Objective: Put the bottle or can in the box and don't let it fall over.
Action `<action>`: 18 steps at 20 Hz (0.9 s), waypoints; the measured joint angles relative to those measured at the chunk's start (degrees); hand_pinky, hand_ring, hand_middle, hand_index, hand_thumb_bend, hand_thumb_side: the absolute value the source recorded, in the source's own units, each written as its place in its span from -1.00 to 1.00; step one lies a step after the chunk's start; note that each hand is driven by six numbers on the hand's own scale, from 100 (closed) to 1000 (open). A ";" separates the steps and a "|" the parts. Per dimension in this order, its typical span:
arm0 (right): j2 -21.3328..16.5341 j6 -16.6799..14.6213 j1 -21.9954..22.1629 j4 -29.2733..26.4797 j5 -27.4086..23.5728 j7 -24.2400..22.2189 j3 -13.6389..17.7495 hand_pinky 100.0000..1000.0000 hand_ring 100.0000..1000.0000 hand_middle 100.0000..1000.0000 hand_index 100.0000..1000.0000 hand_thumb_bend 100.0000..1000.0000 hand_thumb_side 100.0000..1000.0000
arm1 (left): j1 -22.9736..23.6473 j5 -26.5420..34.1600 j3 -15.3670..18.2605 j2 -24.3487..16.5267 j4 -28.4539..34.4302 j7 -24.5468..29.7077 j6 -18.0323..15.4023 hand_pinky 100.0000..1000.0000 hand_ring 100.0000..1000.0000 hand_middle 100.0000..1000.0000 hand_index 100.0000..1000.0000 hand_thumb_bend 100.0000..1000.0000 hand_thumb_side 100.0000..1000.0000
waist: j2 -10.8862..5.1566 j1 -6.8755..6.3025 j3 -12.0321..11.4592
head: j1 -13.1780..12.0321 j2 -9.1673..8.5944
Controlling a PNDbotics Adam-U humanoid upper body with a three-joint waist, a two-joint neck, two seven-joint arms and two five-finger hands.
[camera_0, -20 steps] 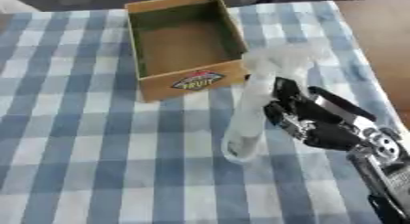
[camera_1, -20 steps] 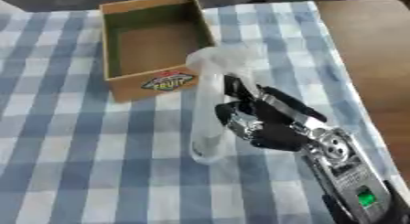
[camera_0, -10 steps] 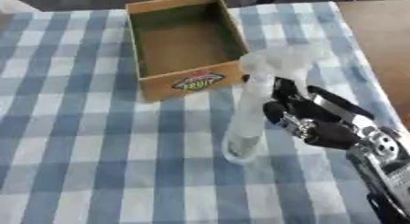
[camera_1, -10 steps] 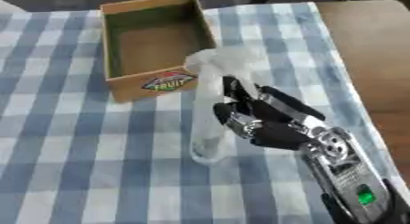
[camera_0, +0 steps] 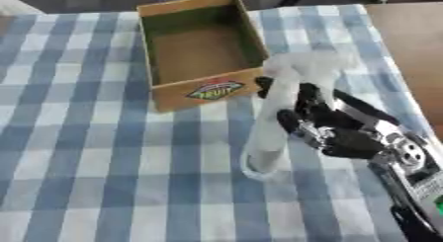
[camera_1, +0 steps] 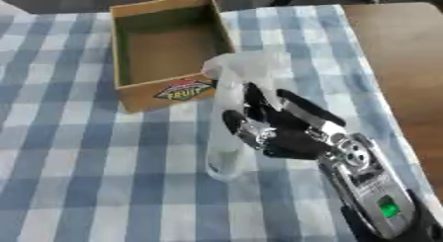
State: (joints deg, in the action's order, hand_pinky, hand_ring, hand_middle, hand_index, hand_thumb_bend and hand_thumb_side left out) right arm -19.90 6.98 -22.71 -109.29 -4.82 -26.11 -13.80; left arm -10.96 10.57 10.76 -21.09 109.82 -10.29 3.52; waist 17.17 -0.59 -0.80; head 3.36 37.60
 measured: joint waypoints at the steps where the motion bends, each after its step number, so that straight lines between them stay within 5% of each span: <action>1: 0.00 0.02 0.00 0.25 0.29 0.21 -0.02 0.65 1.00 1.00 0.86 -1.00 -0.11 | 0.00 0.00 0.00 0.00 0.00 0.04 0.00 1.00 -0.01 0.38 0.71 0.13 -0.28 | 0.02 0.01 -0.01 | 0.02 0.00; 18: 0.55 0.40 -1.03 1.98 2.23 1.06 -1.07 0.64 1.00 1.00 0.81 -1.00 -0.21 | -0.01 0.02 0.00 0.01 0.00 0.42 0.15 1.00 0.00 0.39 0.72 0.12 -0.28 | 0.22 0.41 -0.45 | 0.26 -0.35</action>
State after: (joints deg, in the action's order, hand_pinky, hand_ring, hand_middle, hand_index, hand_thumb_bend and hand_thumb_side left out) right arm -19.36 7.39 -23.74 -107.31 -2.59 -25.04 -14.87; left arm -10.96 10.59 10.76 -21.08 109.82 -9.87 3.67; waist 17.39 -0.19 -1.25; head 3.62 37.25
